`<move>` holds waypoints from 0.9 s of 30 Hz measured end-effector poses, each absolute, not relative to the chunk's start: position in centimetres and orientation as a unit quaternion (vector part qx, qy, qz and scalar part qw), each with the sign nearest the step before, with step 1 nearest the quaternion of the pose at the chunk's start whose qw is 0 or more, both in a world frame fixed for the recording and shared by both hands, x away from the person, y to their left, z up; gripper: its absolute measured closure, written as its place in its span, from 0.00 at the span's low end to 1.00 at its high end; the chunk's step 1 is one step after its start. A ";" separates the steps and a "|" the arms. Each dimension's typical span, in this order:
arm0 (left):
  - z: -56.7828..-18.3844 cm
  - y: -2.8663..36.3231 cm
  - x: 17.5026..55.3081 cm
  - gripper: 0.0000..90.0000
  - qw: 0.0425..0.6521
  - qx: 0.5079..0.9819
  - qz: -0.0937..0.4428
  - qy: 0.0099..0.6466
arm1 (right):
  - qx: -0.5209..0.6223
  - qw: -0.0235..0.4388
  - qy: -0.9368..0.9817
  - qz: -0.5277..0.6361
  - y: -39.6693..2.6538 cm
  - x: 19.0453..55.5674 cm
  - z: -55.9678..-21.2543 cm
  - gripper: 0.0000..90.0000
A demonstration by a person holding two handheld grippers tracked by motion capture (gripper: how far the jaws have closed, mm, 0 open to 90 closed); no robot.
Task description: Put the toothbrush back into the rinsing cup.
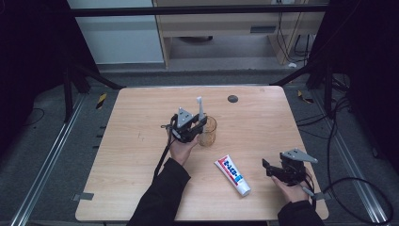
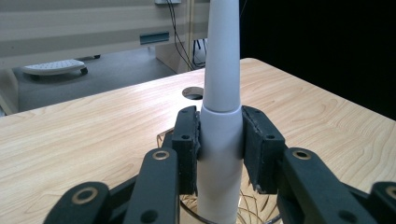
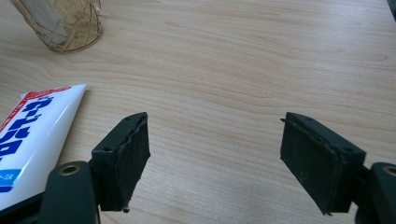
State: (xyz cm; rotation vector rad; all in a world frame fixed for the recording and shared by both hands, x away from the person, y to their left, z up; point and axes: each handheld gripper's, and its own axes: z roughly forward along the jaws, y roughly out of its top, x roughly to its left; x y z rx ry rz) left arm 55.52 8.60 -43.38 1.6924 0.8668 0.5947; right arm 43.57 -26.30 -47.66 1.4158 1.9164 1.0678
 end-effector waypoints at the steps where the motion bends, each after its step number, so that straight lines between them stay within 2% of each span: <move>1: -43.4 8.6 55.5 0.75 0.544 0.713 0.250 0.365 | 0.524 0.262 0.708 0.394 -26.3 43.6 -47.7 0.27; 8: -43.5 8.8 55.3 0.74 0.548 0.713 0.247 0.362 | 0.523 0.263 0.709 0.394 -26.2 43.6 -47.6 0.27; 12: -43.4 8.9 55.2 0.68 0.547 0.713 0.245 0.364 | 0.523 0.262 0.709 0.394 -26.2 43.6 -47.6 0.27; 27: -43.3 9.2 54.5 0.60 0.540 0.721 0.247 0.356 | 0.525 0.260 0.707 0.396 -26.1 43.5 -47.5 0.26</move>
